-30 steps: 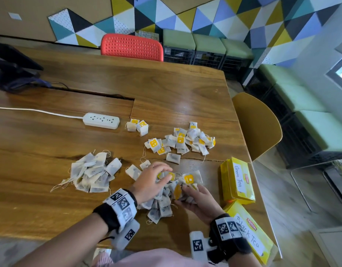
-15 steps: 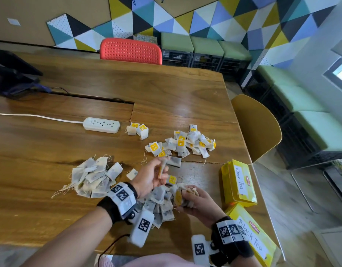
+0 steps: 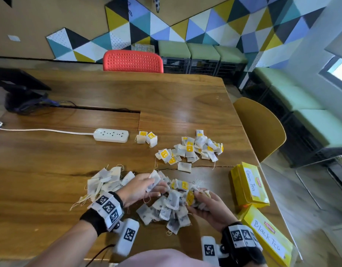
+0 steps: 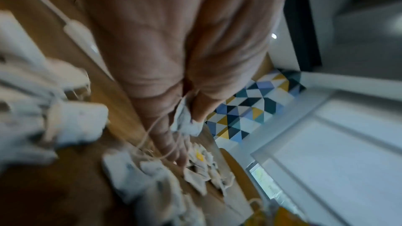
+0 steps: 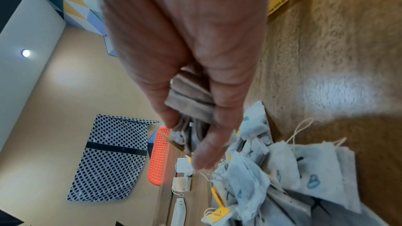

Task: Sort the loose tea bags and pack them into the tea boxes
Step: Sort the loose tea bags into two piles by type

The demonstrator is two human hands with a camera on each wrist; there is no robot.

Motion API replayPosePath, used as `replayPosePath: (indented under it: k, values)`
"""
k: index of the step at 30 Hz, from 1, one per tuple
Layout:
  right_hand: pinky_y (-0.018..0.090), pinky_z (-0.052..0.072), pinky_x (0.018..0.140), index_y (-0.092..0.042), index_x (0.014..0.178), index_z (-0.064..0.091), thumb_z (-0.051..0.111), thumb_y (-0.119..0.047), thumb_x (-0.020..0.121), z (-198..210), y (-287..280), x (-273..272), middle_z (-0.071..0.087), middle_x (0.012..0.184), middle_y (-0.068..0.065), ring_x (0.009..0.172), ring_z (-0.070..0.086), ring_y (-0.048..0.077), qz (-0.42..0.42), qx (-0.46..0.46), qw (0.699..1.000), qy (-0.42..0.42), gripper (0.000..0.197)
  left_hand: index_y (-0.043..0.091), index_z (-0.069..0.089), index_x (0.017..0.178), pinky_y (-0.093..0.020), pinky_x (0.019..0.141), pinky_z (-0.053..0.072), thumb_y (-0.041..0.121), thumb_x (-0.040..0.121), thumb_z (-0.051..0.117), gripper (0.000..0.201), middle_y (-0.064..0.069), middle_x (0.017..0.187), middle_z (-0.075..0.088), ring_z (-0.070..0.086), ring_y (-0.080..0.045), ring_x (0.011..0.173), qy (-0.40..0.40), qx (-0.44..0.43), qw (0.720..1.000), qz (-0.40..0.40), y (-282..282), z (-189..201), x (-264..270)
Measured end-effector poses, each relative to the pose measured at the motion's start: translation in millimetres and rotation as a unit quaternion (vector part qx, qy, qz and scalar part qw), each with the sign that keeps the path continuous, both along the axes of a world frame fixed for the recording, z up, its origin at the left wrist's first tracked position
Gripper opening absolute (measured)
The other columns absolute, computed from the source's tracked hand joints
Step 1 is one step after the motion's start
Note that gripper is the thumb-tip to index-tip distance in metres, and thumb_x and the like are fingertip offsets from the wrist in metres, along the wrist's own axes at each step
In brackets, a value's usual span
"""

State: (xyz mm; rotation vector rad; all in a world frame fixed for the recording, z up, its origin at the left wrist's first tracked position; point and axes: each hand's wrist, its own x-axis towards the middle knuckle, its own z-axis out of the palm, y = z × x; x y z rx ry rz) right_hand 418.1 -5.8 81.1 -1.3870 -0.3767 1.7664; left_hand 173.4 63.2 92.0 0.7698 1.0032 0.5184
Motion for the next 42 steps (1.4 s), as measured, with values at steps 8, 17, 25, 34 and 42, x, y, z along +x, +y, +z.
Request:
replayPosePath:
  k: [8, 17, 25, 34, 42]
  values:
    - [0.035, 0.060, 0.063, 0.007, 0.118, 0.052, 0.059, -0.006, 0.090, 1, -7, -25, 0.071, 0.091, 0.020, 0.079, 0.071, 0.028, -0.038, -0.003, 0.999, 0.019, 0.031, 0.018, 0.065, 0.121, -0.032, 0.099, 0.047, -0.002, 0.095, 0.046, 0.038, -0.001, 0.126, 0.062, 0.058, -0.022, 0.118, 0.418, 0.372, 0.829, -0.022, 3, -41, -84]
    - [0.041, 0.060, 0.074, 0.004, 0.110, 0.056, 0.056, -0.012, 0.094, 10, -8, -59, 0.069, 0.102, 0.025, 0.095, 0.067, 0.035, -0.034, -0.009, 0.999, 0.031, 0.022, 0.028, 0.064, 0.120, -0.029, 0.110, 0.033, 0.049, 0.090, 0.037, 0.045, 0.017, 0.135, 0.050, 0.044, -0.003, 0.125, 0.406, 0.507, 0.753, -0.100, -13, -30, -67]
    - [0.040, 0.059, 0.078, 0.004, 0.113, 0.055, 0.050, -0.018, 0.099, 22, 3, -81, 0.069, 0.099, 0.023, 0.082, 0.068, 0.029, -0.043, -0.008, 0.998, 0.038, 0.027, 0.026, 0.065, 0.112, -0.023, 0.089, 0.047, 0.072, 0.073, 0.058, 0.061, 0.015, 0.108, 0.062, 0.056, -0.001, 0.100, 0.291, 0.499, 0.798, -0.173, -16, -13, -10]
    - [0.046, 0.059, 0.078, 0.005, 0.110, 0.057, 0.057, -0.007, 0.094, 26, 3, -79, 0.063, 0.111, 0.031, 0.100, 0.065, 0.041, -0.086, -0.022, 0.994, 0.059, 0.021, 0.021, 0.073, 0.099, -0.013, 0.077, 0.048, 0.015, 0.090, 0.064, 0.014, 0.010, 0.097, 0.071, 0.065, -0.002, 0.087, 0.247, 0.398, 0.880, -0.084, -1, -14, -9]
    - [0.043, 0.060, 0.072, 0.006, 0.113, 0.058, 0.057, -0.007, 0.093, 21, -1, -74, 0.061, 0.112, 0.028, 0.100, 0.064, 0.040, -0.092, -0.031, 0.993, 0.065, 0.024, 0.007, 0.067, 0.102, -0.023, 0.066, 0.056, 0.004, 0.094, 0.055, 0.015, -0.004, 0.082, 0.074, 0.071, -0.015, 0.076, 0.101, 0.158, 0.980, -0.067, -2, -8, -18]
